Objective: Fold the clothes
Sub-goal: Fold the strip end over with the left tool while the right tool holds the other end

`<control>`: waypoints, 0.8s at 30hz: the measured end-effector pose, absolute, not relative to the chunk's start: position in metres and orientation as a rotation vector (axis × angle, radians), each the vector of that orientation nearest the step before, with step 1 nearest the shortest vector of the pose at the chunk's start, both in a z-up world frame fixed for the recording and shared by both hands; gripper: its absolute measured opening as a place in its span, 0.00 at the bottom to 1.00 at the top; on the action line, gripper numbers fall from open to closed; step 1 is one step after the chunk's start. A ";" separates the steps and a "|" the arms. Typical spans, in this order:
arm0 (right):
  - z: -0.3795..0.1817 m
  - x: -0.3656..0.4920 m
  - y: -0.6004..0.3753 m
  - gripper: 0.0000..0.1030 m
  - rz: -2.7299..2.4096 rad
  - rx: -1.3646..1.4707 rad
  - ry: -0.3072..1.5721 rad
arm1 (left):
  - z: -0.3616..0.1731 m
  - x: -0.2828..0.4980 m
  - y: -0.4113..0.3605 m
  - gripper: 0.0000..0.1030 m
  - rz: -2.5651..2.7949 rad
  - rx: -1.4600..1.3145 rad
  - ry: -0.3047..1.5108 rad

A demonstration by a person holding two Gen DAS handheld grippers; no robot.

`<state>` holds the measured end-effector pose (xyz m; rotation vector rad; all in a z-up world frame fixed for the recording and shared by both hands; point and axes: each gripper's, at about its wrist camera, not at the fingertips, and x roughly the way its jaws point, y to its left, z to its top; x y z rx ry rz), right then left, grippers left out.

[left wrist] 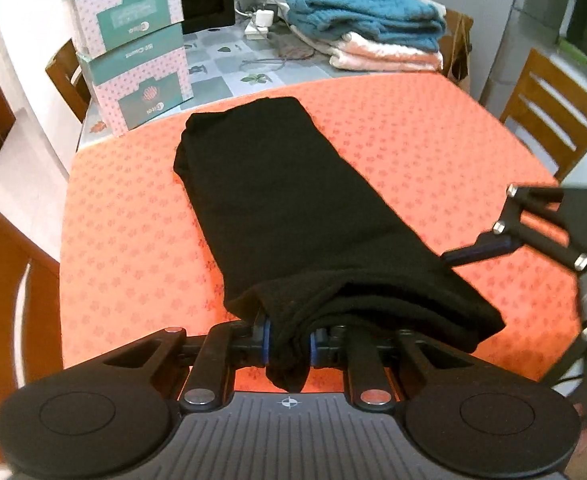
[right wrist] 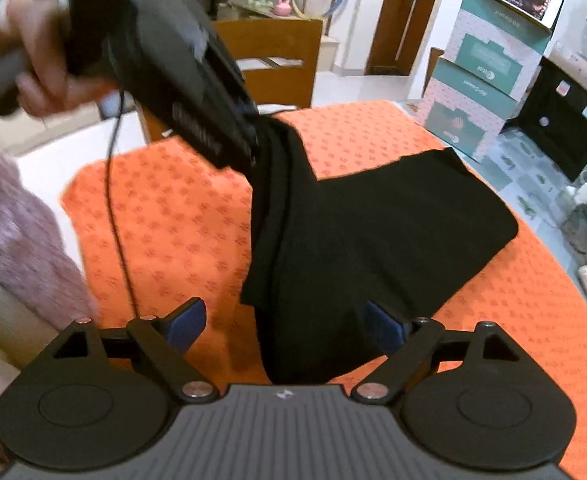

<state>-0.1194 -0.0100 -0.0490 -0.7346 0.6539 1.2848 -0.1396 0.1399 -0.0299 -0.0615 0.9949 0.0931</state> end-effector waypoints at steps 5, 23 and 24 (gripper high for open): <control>-0.063 -0.124 -0.010 0.49 1.186 -0.819 0.584 | -0.029 -0.141 0.144 0.18 0.092 -0.090 0.998; 0.007 -0.103 -0.026 0.22 1.215 -0.661 0.749 | 0.001 -0.174 0.134 0.17 0.026 -0.087 1.005; 0.010 -0.098 -0.024 0.22 1.208 -0.654 0.743 | 0.004 -0.168 0.137 0.17 0.036 -0.091 0.992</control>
